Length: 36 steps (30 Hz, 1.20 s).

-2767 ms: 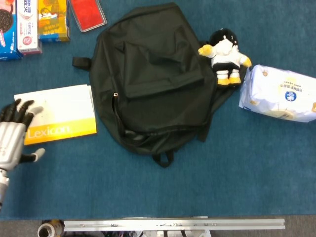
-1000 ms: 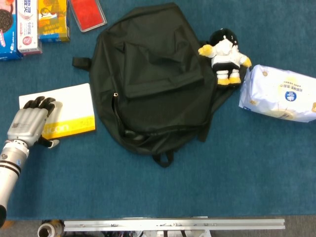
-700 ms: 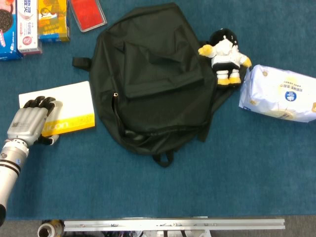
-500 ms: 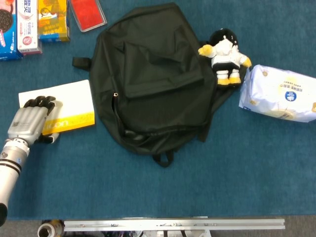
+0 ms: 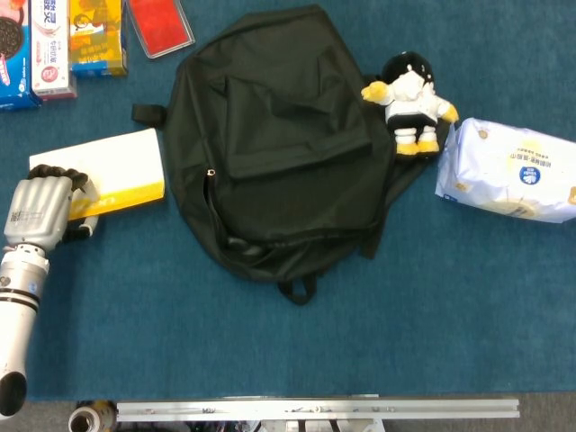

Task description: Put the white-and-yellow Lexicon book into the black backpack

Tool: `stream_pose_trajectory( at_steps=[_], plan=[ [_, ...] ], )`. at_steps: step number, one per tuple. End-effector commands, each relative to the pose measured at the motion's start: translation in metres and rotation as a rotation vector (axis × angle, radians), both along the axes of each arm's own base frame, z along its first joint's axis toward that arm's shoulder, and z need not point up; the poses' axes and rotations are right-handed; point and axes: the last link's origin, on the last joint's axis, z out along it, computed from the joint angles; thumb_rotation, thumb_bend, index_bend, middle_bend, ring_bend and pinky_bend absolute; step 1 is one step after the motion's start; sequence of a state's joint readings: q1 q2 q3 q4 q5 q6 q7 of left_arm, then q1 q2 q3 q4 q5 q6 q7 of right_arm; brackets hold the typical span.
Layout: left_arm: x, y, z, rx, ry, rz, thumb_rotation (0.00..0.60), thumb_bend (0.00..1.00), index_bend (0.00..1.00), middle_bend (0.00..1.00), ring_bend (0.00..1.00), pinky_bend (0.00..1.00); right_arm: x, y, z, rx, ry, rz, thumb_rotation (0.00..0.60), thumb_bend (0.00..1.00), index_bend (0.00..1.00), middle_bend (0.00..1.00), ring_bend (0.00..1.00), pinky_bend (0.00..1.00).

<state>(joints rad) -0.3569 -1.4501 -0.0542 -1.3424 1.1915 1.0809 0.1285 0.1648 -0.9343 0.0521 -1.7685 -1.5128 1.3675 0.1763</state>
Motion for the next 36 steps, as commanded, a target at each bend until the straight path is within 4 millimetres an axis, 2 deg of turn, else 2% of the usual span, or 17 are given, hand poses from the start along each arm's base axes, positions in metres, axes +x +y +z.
stream_pose_trajectory(
  at_steps=[1, 7, 10, 16, 26, 36],
  plan=[
    [-0.001, -0.003, 0.001, 0.020, 0.031, -0.020, 0.600, 0.36, 0.52, 0.42, 0.30, 0.22, 0.000, 0.000, 0.000, 0.001, 0.002, -0.002, 0.600, 0.19, 0.29, 0.29, 0.13, 0.19],
    [-0.001, -0.006, 0.004, 0.056, 0.104, -0.065, 0.600, 0.36, 0.55, 0.46, 0.34, 0.25, 0.000, 0.000, 0.000, 0.001, -0.001, -0.007, 0.600, 0.19, 0.29, 0.29, 0.13, 0.19],
    [-0.002, -0.008, 0.006, 0.074, 0.165, -0.105, 0.600, 0.36, 0.57, 0.48, 0.36, 0.34, 0.001, -0.001, -0.001, 0.004, -0.003, -0.005, 0.600, 0.19, 0.29, 0.29, 0.13, 0.19],
    [-0.005, -0.009, 0.014, 0.130, 0.254, -0.178, 0.600, 0.36, 0.58, 0.52, 0.39, 0.41, 0.002, -0.001, -0.002, 0.004, -0.003, -0.004, 0.600, 0.19, 0.29, 0.29, 0.13, 0.19],
    [-0.012, -0.010, 0.020, 0.184, 0.267, -0.221, 0.600, 0.36, 0.68, 0.53, 0.39, 0.43, 0.005, -0.003, -0.006, 0.008, -0.005, -0.003, 0.600, 0.19, 0.29, 0.29, 0.13, 0.19],
    [-0.012, -0.009, 0.038, 0.296, 0.261, -0.349, 0.600, 0.36, 0.70, 0.55, 0.41, 0.46, 0.016, -0.008, -0.012, 0.024, 0.004, 0.023, 0.600, 0.19, 0.29, 0.29, 0.13, 0.19]
  ],
)
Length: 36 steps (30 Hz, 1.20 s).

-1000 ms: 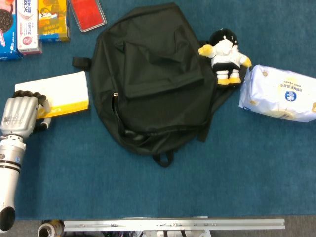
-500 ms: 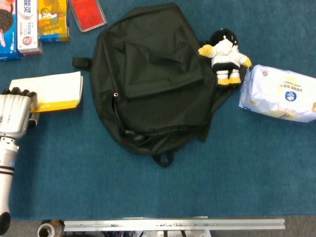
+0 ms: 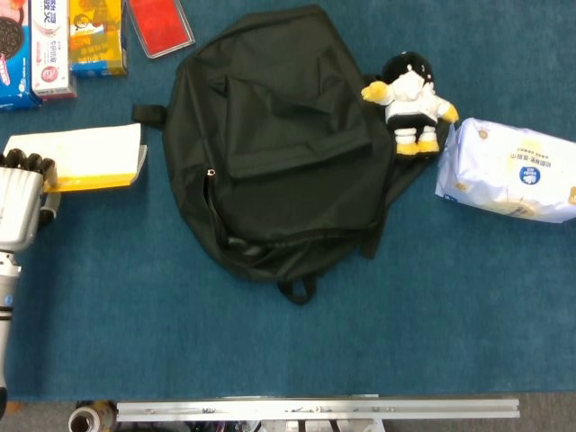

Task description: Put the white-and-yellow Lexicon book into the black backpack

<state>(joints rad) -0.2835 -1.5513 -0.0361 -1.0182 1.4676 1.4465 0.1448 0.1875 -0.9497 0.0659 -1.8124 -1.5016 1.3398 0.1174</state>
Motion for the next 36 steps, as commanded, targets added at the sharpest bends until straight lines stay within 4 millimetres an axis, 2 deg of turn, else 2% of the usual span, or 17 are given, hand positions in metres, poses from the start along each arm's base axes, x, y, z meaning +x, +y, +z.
stream_pose_trajectory(
  at_steps=[1, 12, 16, 24, 36],
  plan=[
    [0.001, 0.000, 0.007, 0.027, -0.002, -0.055, 0.600, 0.36, 0.70, 0.55, 0.41, 0.46, 0.004, -0.002, -0.003, 0.011, 0.007, 0.009, 0.600, 0.19, 0.29, 0.29, 0.13, 0.19],
    [0.010, -0.005, 0.034, 0.094, -0.021, -0.193, 0.600, 0.36, 0.71, 0.55, 0.41, 0.47, 0.032, -0.016, -0.020, 0.102, -0.045, 0.054, 0.600, 0.17, 0.29, 0.29, 0.13, 0.19],
    [0.016, -0.013, 0.043, 0.107, -0.039, -0.254, 0.600, 0.36, 0.72, 0.55, 0.41, 0.47, 0.050, -0.022, -0.034, 0.155, -0.054, 0.091, 0.600, 0.16, 0.29, 0.30, 0.13, 0.19],
    [0.029, -0.028, 0.049, 0.102, -0.089, -0.339, 0.600, 0.34, 0.72, 0.55, 0.41, 0.47, 0.082, -0.032, -0.059, 0.268, -0.085, 0.137, 0.600, 0.15, 0.29, 0.30, 0.13, 0.19],
    [0.049, -0.051, 0.054, 0.061, -0.137, -0.447, 0.600, 0.34, 0.72, 0.55, 0.41, 0.48, 0.133, -0.046, -0.122, 0.447, -0.152, 0.173, 0.600, 0.12, 0.29, 0.32, 0.13, 0.19]
  ],
)
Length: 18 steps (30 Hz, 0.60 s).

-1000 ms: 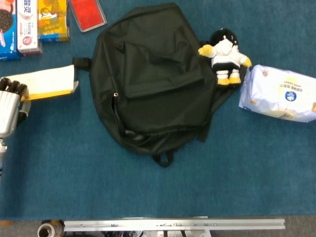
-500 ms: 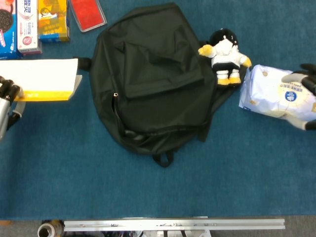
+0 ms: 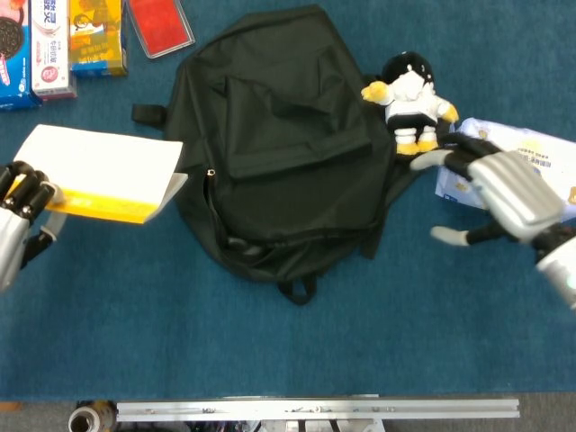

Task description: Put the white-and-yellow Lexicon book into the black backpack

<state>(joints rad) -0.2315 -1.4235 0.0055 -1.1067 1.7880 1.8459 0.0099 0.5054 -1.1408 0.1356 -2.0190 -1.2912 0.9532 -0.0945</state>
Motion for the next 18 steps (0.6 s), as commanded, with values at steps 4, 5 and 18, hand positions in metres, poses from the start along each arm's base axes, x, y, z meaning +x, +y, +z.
stream_pose_trajectory(
  at_steps=[4, 5, 18],
  plan=[
    [0.006, -0.011, 0.001, -0.025, -0.009, -0.020, 0.600, 0.34, 0.72, 0.56, 0.41, 0.48, 0.033, -0.005, -0.041, 0.109, -0.028, 0.022, 0.600, 0.12, 0.29, 0.32, 0.13, 0.19],
    [0.006, -0.013, 0.001, -0.027, -0.012, -0.021, 0.600, 0.34, 0.72, 0.56, 0.41, 0.48, 0.037, -0.005, -0.047, 0.121, -0.025, 0.026, 0.600, 0.12, 0.29, 0.32, 0.13, 0.19],
    [0.004, -0.023, 0.004, -0.039, -0.037, 0.010, 0.600, 0.34, 0.72, 0.56, 0.41, 0.48, 0.083, -0.016, -0.112, 0.156, 0.013, 0.070, 0.600, 0.12, 0.29, 0.34, 0.13, 0.20]
  ],
)
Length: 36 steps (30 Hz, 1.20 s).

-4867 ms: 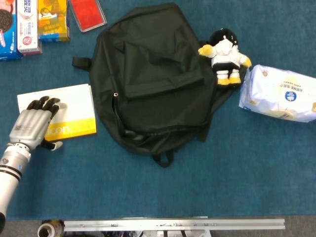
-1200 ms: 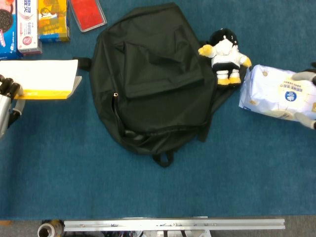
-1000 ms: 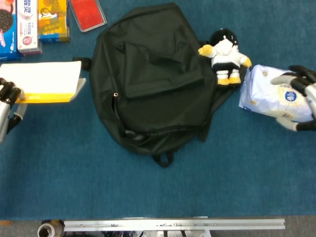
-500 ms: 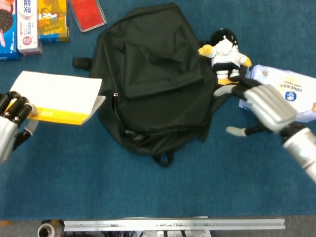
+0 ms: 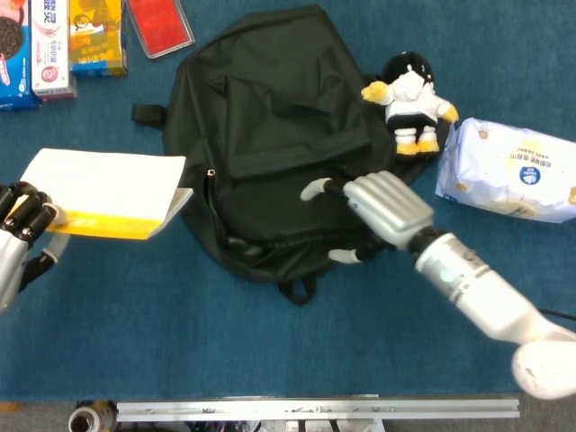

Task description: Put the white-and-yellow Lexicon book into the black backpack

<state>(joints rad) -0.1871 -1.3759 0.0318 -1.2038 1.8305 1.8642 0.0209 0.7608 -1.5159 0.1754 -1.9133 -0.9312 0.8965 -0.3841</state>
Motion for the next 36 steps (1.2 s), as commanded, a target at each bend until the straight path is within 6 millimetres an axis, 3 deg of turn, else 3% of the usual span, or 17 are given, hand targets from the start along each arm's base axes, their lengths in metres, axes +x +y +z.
stream_pose_trajectory(
  at_steps=[1, 12, 23, 28, 31, 33, 36],
  plan=[
    [-0.001, -0.001, 0.000, -0.002, 0.000, 0.006, 0.600, 0.34, 0.72, 0.56, 0.41, 0.48, 0.009, -0.006, -0.016, -0.016, 0.032, 0.011, 0.600, 0.12, 0.29, 0.34, 0.13, 0.20],
    [-0.006, -0.003, 0.002, 0.000, -0.009, 0.028, 0.600, 0.34, 0.72, 0.56, 0.41, 0.48, 0.019, -0.022, -0.045, -0.066, 0.111, 0.004, 0.600, 0.13, 0.29, 0.35, 0.13, 0.20],
    [-0.008, -0.002, 0.003, 0.003, -0.022, 0.029, 0.600, 0.34, 0.72, 0.56, 0.41, 0.48, 0.025, -0.040, -0.046, -0.120, 0.064, -0.052, 0.600, 0.19, 0.34, 0.38, 0.17, 0.24],
    [-0.007, -0.001, 0.004, 0.001, -0.026, 0.023, 0.600, 0.34, 0.72, 0.56, 0.41, 0.49, 0.030, -0.046, -0.048, -0.143, 0.034, -0.077, 0.600, 0.35, 0.38, 0.41, 0.22, 0.31],
    [-0.006, 0.000, 0.005, -0.001, -0.032, 0.019, 0.600, 0.34, 0.72, 0.56, 0.41, 0.49, 0.032, -0.052, -0.052, -0.170, 0.032, -0.077, 0.600, 0.56, 0.46, 0.48, 0.34, 0.48],
    [-0.006, 0.000, 0.005, -0.007, -0.036, 0.019, 0.600, 0.34, 0.72, 0.56, 0.41, 0.49, 0.035, -0.054, -0.055, -0.169, 0.031, -0.086, 0.600, 0.69, 0.56, 0.55, 0.44, 0.65],
    [-0.006, 0.001, 0.006, -0.009, -0.035, 0.011, 0.600, 0.34, 0.72, 0.56, 0.41, 0.49, 0.041, -0.059, -0.056, -0.179, 0.030, -0.093, 0.600, 0.81, 0.66, 0.63, 0.55, 0.80]
  ],
)
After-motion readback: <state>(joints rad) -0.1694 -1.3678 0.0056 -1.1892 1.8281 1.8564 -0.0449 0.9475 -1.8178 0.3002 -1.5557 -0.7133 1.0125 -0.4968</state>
